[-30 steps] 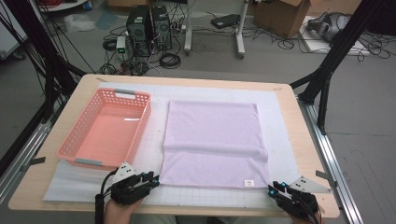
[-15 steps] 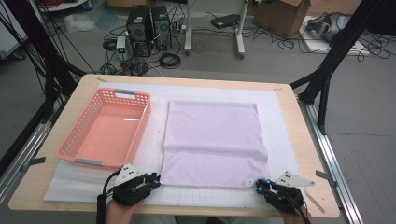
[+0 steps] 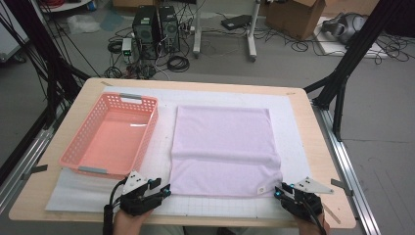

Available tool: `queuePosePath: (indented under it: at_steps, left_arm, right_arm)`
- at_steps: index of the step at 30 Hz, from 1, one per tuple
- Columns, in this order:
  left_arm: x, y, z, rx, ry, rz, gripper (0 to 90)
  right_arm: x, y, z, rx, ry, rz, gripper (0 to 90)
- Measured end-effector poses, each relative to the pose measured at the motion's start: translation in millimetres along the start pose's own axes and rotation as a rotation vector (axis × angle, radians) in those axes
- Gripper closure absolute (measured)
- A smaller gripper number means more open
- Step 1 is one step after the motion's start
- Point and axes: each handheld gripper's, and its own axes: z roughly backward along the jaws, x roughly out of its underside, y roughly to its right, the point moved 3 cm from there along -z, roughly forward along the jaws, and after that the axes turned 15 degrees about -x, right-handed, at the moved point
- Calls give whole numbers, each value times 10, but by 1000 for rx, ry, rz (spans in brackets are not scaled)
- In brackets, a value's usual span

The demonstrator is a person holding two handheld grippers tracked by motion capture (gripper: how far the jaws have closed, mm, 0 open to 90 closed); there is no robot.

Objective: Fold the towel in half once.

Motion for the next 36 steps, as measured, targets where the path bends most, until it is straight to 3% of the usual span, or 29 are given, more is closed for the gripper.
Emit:
queuePosePath:
  at_steps: [1,3,5,7,8,10,12,18,24,25,27,28,31,32,36]
  left_arm:
    - [12,16,-19,9,-22,-5,509]
    - [24,60,-37,19,-20,-21,471]
    - [23,93,-53,22,-16,-30,490]
    - [39,113,-79,16,4,-42,597]
    - [45,108,-85,-8,12,-37,675]
    - [40,99,-98,31,-11,17,866]
    - [29,102,-81,25,-12,5,872]
    - [-39,39,111,115,-2,114,872]
    - [-62,29,193,144,10,141,859]
    - [-54,23,179,144,17,144,830]
    - [-28,14,138,148,-18,154,666]
    - [-14,13,127,139,-31,141,630]
    - [-1,40,147,124,-31,77,607]
    - [-2,44,147,113,-32,52,613]
    - [-8,68,104,95,-28,15,675]
  right_arm:
    - [22,-9,29,13,-7,-6,617]
    - [68,-23,71,1,5,-45,643]
    - [100,-32,75,-3,30,-63,674]
    - [97,-42,64,-12,32,-57,791]
    - [93,-58,57,-56,30,-60,864]
    - [83,-77,60,-49,11,-31,871]
    - [75,-73,82,-68,-8,-29,872]
    - [72,-131,237,-115,13,-15,872]
    - [68,-263,425,-155,8,-4,871]
    - [73,-270,461,-163,6,-17,870]
    - [115,-241,467,-156,4,-36,862]
    - [156,-228,432,-152,-6,-54,853]
    - [209,-219,332,-124,-49,-29,745]
    - [187,-224,342,-118,-38,-19,704]
    - [125,-193,442,-96,40,-19,674]
